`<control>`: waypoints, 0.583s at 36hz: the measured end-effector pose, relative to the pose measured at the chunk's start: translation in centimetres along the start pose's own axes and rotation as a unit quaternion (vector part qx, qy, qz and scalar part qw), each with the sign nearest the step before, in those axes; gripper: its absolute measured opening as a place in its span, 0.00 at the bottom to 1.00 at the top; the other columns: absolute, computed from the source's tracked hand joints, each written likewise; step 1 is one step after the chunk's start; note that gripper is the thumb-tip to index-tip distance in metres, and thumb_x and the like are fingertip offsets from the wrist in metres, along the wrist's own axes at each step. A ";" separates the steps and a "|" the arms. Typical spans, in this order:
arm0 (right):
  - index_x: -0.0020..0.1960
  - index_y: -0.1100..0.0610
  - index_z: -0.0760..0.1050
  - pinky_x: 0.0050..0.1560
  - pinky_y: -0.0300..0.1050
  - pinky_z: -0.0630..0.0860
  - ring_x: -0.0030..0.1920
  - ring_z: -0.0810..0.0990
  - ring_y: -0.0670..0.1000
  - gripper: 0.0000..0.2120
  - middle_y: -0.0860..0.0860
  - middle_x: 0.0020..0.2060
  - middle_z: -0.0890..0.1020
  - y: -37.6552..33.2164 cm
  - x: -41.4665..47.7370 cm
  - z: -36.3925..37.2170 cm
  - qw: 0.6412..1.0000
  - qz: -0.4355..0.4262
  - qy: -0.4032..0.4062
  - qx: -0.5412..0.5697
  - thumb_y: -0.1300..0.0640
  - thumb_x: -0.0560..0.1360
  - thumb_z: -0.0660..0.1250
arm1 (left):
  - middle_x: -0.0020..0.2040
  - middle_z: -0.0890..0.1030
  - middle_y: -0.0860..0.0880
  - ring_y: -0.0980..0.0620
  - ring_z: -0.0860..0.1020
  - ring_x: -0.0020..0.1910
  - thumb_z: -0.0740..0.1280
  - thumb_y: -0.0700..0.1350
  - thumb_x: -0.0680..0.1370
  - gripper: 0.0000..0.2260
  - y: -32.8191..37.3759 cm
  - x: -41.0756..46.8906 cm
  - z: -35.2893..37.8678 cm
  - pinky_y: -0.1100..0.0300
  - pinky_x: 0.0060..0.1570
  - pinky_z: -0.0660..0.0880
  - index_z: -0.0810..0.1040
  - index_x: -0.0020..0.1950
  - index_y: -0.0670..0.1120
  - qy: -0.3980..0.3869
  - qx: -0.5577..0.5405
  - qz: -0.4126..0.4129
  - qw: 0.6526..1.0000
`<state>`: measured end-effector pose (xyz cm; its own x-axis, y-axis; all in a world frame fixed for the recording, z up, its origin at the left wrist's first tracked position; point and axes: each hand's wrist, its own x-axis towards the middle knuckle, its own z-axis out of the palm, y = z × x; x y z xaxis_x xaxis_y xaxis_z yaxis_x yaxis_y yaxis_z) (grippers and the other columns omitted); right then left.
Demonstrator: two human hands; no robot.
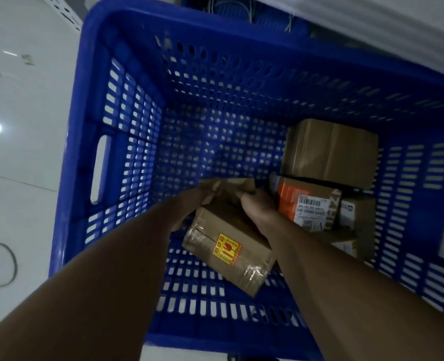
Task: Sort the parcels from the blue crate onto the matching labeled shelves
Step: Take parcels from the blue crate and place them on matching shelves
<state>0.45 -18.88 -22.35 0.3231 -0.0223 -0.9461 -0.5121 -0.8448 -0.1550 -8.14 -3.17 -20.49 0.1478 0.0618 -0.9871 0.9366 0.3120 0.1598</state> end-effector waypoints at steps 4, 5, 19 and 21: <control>0.74 0.49 0.68 0.54 0.50 0.68 0.50 0.74 0.48 0.23 0.49 0.56 0.74 -0.5 -1.2 -0.2 0.996 -0.009 0.007 0.084 0.41 0.82 0.63 | 0.58 0.82 0.43 0.47 0.82 0.50 0.67 0.53 0.81 0.16 0.7 -0.5 0.1 0.56 0.40 0.79 0.75 0.67 0.49 0.034 -0.078 0.052 0.995; 0.75 0.49 0.67 0.54 0.51 0.68 0.53 0.74 0.50 0.25 0.50 0.58 0.74 -0.8 -1.8 -0.2 0.994 -0.014 0.012 0.105 0.40 0.82 0.63 | 0.57 0.82 0.43 0.47 0.83 0.48 0.67 0.52 0.82 0.16 1.1 -0.8 0.0 0.58 0.37 0.79 0.74 0.67 0.48 0.043 -0.097 0.063 0.992; 0.75 0.48 0.69 0.50 0.53 0.83 0.65 0.75 0.53 0.38 0.49 0.70 0.72 -6.8 -10.6 -5.8 0.911 -0.018 -0.013 0.413 0.30 0.71 0.72 | 0.59 0.80 0.42 0.39 0.84 0.54 0.74 0.57 0.76 0.22 7.6 -10.2 -2.0 0.35 0.53 0.81 0.71 0.62 0.48 0.075 -0.236 0.132 0.960; 0.70 0.48 0.73 0.54 0.54 0.83 0.66 0.74 0.53 0.32 0.49 0.69 0.74 -6.8 -12.6 -7.1 0.904 -0.030 -0.029 0.426 0.36 0.71 0.76 | 0.61 0.80 0.43 0.40 0.84 0.55 0.75 0.55 0.76 0.23 8.1 -12.0 -2.1 0.39 0.53 0.82 0.74 0.65 0.45 0.045 -0.239 0.143 0.959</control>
<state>5.50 -16.62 -7.39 0.3411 0.0583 -0.9382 -0.9300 -0.1242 -0.3458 -3.03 0.58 -7.34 0.3286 0.2838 -0.9008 0.6061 0.6681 0.4316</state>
